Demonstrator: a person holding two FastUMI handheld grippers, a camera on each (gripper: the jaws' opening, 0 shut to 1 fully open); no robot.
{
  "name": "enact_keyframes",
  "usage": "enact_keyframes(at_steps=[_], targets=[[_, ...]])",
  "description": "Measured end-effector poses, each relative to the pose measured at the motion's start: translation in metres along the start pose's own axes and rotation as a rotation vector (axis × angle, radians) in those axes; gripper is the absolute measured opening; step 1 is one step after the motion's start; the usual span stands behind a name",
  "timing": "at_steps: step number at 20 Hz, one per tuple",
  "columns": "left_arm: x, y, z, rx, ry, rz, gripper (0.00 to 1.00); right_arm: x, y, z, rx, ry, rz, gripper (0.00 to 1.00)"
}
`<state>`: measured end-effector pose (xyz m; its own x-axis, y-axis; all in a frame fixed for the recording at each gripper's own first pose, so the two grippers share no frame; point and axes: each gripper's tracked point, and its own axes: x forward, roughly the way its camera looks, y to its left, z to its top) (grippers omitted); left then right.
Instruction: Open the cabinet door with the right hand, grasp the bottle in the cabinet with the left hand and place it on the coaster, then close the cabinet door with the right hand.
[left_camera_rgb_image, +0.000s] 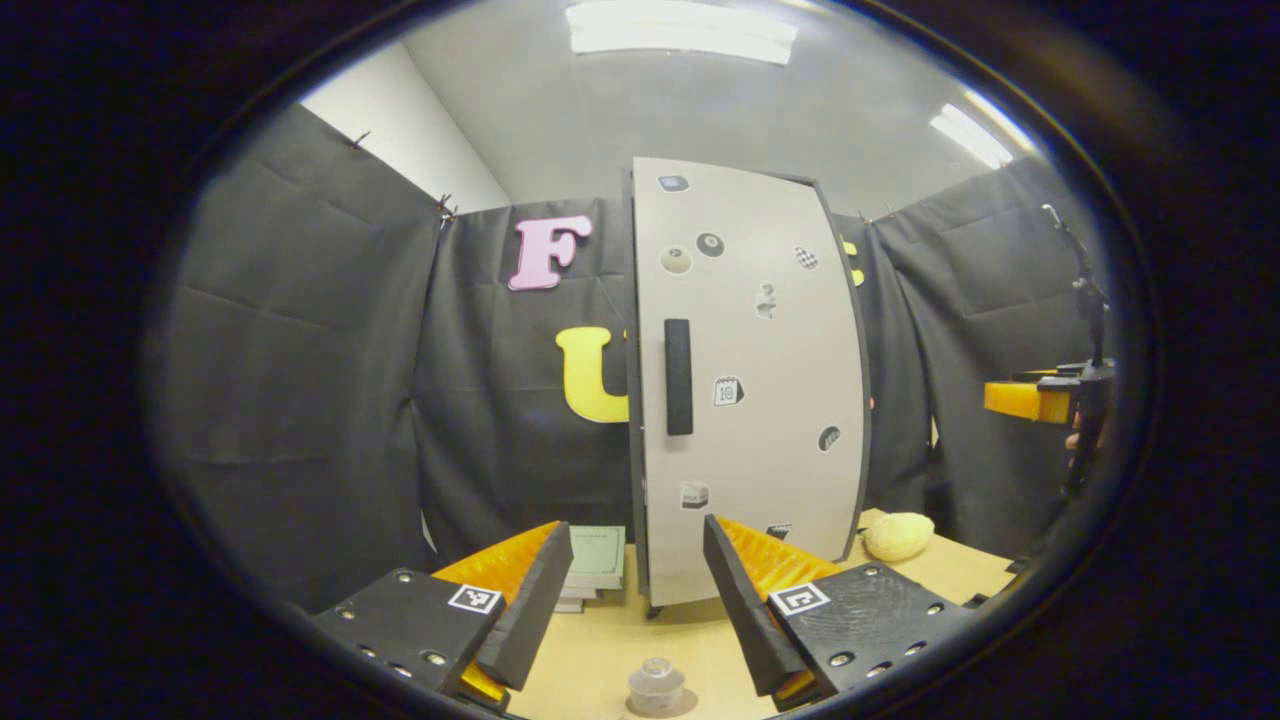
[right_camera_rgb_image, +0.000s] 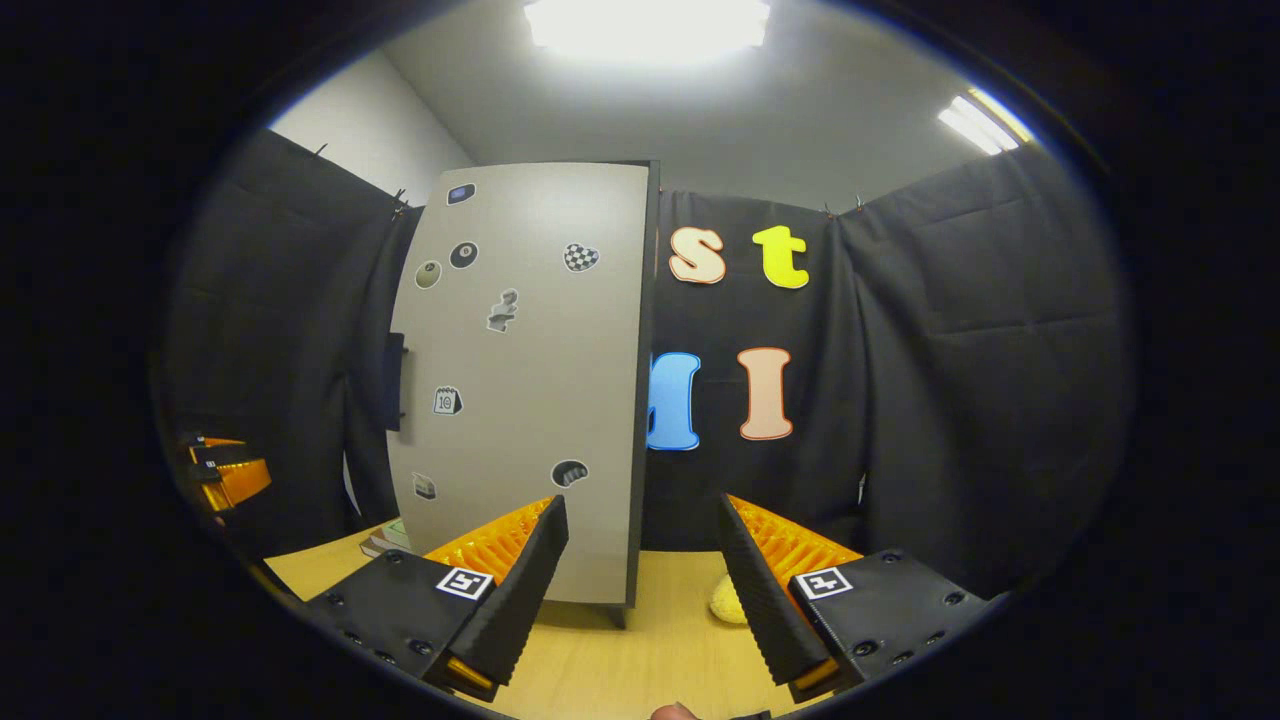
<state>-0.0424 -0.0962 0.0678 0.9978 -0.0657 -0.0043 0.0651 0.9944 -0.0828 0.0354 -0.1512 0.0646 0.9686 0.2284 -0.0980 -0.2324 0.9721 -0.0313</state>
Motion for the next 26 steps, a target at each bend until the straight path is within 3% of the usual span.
enact_keyframes(at_steps=[7, 14, 26], targets=[[-0.008, -0.03, 0.002, 0.026, 0.007, 0.064, 0.79, -0.017, -0.042, -0.037, -0.062, 0.05, 0.023, 0.94], [-0.008, -0.021, 0.008, 0.058, 0.005, 0.072, 0.8, -0.029, -0.035, -0.028, 0.003, 0.016, 0.042, 0.94], [-0.008, -0.017, 0.012, 0.073, -0.012, 0.036, 0.8, -0.034, -0.031, -0.022, 0.067, 0.024, -0.005, 0.97]])
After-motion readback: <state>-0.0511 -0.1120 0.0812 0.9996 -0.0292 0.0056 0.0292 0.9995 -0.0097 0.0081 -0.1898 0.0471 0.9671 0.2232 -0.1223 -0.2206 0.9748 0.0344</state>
